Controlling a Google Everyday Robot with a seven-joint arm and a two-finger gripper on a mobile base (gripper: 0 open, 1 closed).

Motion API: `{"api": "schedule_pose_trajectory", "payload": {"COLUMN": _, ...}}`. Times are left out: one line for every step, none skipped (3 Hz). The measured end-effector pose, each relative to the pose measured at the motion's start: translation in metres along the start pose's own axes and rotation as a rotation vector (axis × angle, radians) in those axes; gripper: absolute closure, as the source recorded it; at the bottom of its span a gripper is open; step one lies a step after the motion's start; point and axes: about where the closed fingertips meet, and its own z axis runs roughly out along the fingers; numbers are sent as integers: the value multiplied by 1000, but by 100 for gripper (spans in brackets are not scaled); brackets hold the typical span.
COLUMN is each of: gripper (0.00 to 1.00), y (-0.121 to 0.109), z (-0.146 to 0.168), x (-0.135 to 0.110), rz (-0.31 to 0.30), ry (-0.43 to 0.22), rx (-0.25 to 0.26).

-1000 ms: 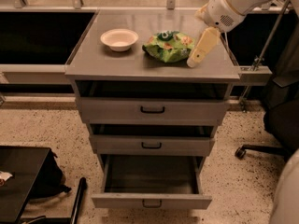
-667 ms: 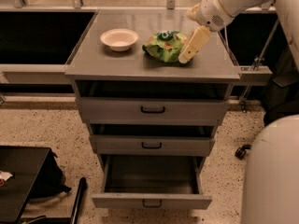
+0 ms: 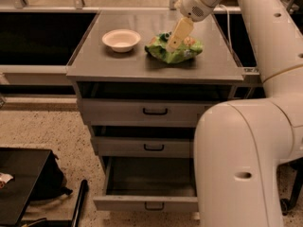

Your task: Place green rice chip bag into bottom drawer

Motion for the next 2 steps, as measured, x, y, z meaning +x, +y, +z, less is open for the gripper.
{"api": "schedule_pose_trajectory", "payload": {"gripper": 0, "y": -31, "z": 12, "x": -3, "rz": -53, "ry": 242, "rx": 106}}
{"api": "schedule_pose_trajectory", "payload": {"gripper": 0, "y": -42, "z": 27, "x": 6, "rz": -92, "ry": 401, "rx": 136}}
